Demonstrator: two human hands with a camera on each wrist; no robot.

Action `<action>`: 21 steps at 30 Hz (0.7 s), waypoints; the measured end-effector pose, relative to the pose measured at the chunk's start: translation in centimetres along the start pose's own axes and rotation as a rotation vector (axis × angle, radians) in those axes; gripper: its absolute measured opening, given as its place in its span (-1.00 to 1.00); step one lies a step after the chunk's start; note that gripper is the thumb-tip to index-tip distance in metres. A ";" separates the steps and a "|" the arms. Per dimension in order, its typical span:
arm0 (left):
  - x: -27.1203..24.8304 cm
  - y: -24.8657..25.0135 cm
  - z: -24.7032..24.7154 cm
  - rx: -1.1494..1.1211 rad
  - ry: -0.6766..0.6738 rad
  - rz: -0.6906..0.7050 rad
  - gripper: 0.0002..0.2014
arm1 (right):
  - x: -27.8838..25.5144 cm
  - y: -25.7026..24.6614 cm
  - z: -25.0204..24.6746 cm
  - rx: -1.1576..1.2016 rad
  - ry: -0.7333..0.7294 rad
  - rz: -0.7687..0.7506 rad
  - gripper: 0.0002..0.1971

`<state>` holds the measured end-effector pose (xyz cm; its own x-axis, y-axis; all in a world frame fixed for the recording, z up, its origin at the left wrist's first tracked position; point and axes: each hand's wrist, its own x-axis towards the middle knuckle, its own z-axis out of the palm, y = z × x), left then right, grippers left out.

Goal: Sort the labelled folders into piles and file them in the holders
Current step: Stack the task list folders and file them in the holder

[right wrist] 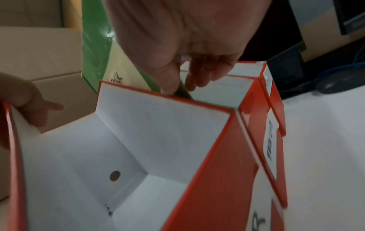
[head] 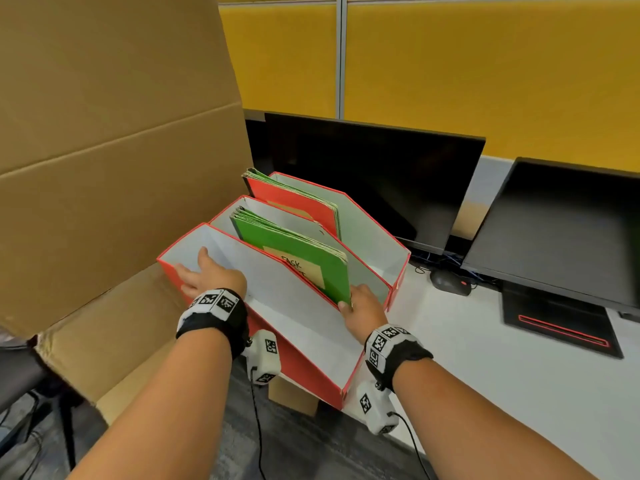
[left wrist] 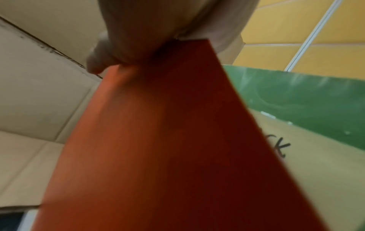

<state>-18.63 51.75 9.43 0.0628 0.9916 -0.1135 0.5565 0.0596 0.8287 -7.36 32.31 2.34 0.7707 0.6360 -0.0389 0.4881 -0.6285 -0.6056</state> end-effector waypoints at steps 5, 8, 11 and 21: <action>-0.4 -0.6 1.0 -0.002 0.006 0.061 -0.32 | 0.1 -0.1 -1.6 0.003 -0.079 0.009 -0.57; -0.3 -0.4 1.5 -0.027 0.021 0.055 -0.33 | 0.7 -0.7 -1.9 0.056 -0.065 -0.009 -0.55; 0.0 -0.3 2.0 -0.051 0.051 0.049 -0.33 | 1.1 -1.5 -1.4 0.033 -0.030 -0.068 -0.58; 0.9 -0.5 1.4 0.020 -0.062 -0.036 -0.35 | 2.7 -3.1 -0.5 0.029 0.038 -0.160 -0.74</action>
<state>-17.69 52.43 8.17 0.0928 0.9797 -0.1775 0.5756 0.0926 0.8124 -6.62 35.77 4.48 0.6994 0.7091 0.0896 0.5942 -0.5071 -0.6243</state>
